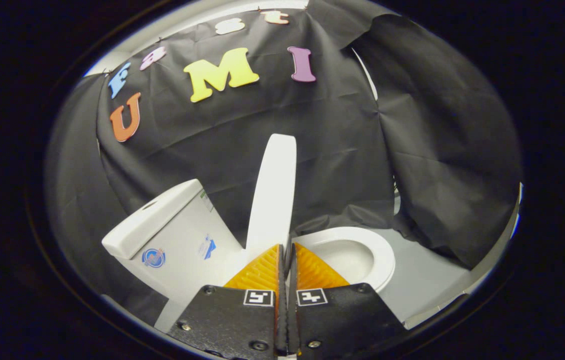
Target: Open the toilet lid.
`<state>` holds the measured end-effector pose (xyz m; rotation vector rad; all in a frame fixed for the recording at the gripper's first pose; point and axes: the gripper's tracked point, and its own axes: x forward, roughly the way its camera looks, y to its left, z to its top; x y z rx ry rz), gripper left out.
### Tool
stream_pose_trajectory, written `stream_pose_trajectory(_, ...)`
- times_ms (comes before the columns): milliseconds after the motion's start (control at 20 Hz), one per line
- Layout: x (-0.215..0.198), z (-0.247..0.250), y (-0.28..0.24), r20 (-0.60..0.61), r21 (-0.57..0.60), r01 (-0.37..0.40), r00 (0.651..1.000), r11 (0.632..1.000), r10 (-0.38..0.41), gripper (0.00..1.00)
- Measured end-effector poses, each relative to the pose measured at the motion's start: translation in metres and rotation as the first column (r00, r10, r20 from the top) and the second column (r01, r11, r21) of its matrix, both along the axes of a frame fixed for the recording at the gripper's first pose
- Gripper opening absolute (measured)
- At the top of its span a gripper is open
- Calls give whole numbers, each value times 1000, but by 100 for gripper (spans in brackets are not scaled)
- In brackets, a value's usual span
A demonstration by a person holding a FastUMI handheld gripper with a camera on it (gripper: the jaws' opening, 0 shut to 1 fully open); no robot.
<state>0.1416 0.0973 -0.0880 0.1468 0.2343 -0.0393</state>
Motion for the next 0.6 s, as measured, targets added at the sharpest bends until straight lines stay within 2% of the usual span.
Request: stream_pose_trajectory(600,-1,8,36,19,-144,-19,1000,989,22,6)
